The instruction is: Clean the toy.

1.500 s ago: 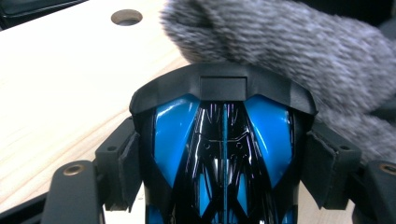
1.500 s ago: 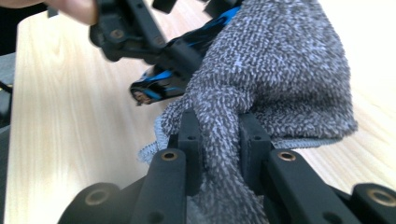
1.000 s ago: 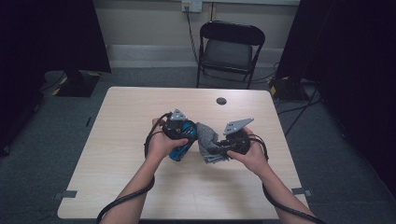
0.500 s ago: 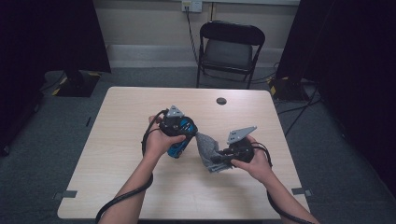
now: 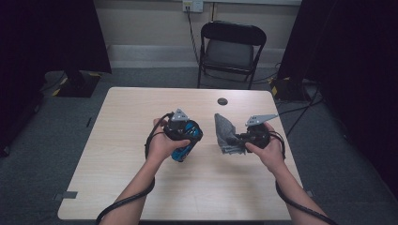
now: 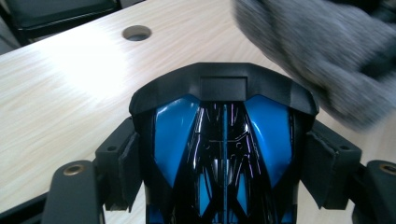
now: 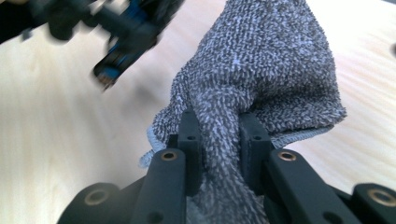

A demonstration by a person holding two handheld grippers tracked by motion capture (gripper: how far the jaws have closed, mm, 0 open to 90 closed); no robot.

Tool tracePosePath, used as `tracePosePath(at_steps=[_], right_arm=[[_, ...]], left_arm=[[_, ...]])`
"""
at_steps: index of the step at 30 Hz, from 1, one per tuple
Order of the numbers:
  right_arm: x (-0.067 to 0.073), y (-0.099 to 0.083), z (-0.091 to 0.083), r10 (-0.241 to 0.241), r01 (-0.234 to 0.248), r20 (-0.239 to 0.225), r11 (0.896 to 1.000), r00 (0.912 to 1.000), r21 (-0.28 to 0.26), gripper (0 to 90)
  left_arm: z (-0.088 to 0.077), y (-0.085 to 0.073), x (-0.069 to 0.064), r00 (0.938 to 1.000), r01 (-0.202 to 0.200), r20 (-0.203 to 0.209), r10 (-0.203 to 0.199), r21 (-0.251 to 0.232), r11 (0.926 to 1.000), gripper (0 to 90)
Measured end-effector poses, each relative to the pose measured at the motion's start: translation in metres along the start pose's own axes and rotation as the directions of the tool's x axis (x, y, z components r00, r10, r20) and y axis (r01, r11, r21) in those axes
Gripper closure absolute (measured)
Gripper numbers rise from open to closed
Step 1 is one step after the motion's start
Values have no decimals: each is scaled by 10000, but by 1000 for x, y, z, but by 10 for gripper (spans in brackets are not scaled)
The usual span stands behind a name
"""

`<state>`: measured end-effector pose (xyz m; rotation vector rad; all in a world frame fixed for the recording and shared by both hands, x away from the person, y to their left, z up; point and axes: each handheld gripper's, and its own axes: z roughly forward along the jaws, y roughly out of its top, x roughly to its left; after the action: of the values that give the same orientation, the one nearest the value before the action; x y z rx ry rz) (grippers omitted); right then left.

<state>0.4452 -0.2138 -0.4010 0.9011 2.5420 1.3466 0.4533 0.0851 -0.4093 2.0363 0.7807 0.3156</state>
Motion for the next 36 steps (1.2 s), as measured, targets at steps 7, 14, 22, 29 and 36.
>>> tracePosePath(at_steps=[7,14,22,29,36], right_arm=[[-13,20,7,839,-830,908,9964,9923,-144,745],[-8,43,17,859,-833,1137,9962,9898,-272,744],[1,54,32,978,-943,941,9947,9907,-407,744],[11,57,41,716,-702,400,9970,9966,-339,744],[16,58,43,323,-320,269,9994,9991,-119,745]], left_arm=[[9,1,-17,9985,-251,496,249,35,9997,255],[13,1,-26,9961,-460,750,456,33,9989,255],[16,1,-31,9938,-535,976,527,65,9985,255],[18,1,-30,9936,-561,990,539,199,9982,255],[18,1,-29,9941,-522,961,499,213,9984,255]])
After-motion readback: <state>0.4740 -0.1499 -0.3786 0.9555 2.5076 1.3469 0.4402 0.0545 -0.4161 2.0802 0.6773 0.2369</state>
